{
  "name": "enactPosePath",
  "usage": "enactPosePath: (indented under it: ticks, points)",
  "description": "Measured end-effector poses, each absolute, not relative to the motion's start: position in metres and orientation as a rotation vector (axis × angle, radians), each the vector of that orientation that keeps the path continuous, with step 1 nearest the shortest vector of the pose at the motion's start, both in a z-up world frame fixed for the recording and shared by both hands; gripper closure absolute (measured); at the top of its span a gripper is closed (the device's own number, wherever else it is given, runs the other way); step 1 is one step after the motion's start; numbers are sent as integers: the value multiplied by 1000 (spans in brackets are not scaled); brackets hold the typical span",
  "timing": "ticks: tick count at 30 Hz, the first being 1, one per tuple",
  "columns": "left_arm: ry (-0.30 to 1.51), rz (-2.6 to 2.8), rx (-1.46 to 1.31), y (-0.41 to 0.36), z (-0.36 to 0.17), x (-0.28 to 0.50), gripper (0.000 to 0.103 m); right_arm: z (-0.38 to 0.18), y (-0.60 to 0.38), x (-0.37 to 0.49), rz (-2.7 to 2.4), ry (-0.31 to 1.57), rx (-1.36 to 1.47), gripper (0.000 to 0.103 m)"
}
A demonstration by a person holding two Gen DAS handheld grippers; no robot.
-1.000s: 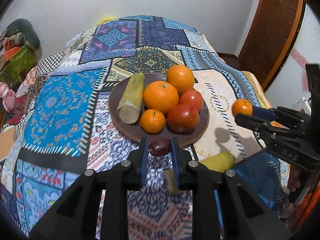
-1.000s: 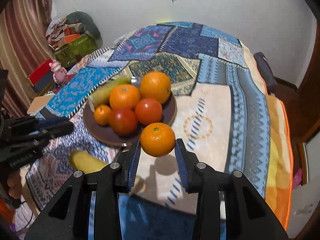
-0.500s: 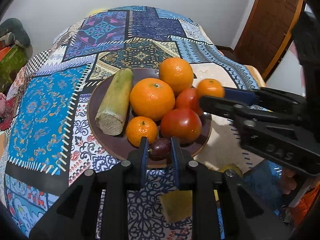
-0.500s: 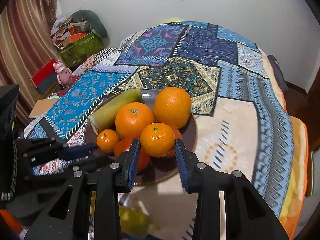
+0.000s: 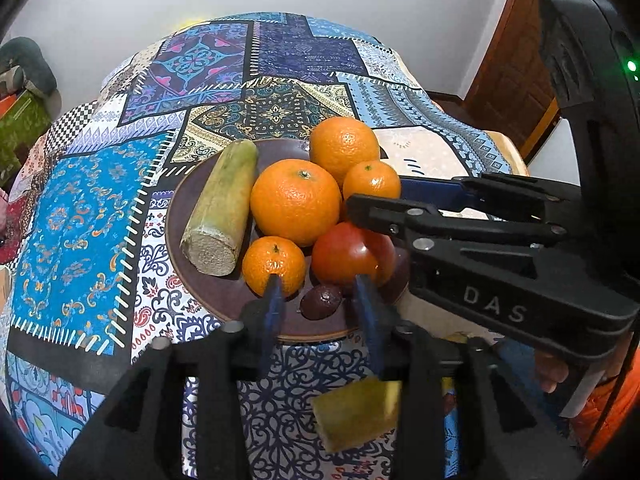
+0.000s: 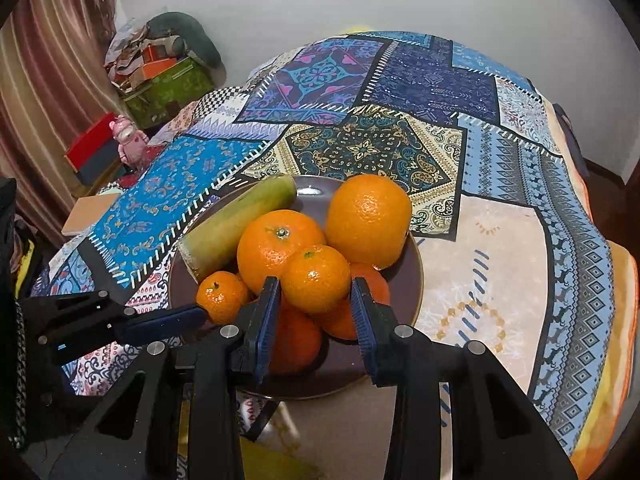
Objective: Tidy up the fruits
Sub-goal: 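Grasp the long pale zucchini around its middle with the left gripper, then grasp the last dark red date with the right gripper while the left gripper holds the zucchini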
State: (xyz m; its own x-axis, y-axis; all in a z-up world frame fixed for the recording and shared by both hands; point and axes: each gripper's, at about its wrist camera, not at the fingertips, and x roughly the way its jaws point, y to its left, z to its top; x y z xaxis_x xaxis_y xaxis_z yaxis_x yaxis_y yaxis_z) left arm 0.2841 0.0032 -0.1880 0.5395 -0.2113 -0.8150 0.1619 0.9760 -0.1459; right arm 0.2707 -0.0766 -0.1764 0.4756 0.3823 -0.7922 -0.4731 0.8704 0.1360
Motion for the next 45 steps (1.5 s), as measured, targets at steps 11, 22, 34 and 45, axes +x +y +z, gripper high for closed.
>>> enactPosePath:
  ticks: [11, 22, 34, 45]
  points:
    - [939, -226, -26, 2, -169, 258, 53, -156, -93, 252, 500, 896, -138, 63]
    - [975, -249, -61, 4, -170, 224, 45, -181, -142, 203, 410, 986, -109, 61]
    - [1036, -321, 22, -32, -193, 240, 44, -201, -134, 198, 411, 1051, -93, 62]
    - [1064, -344, -8, -11, -197, 230, 44, -202, -106, 208, 489, 1051, -109, 69]
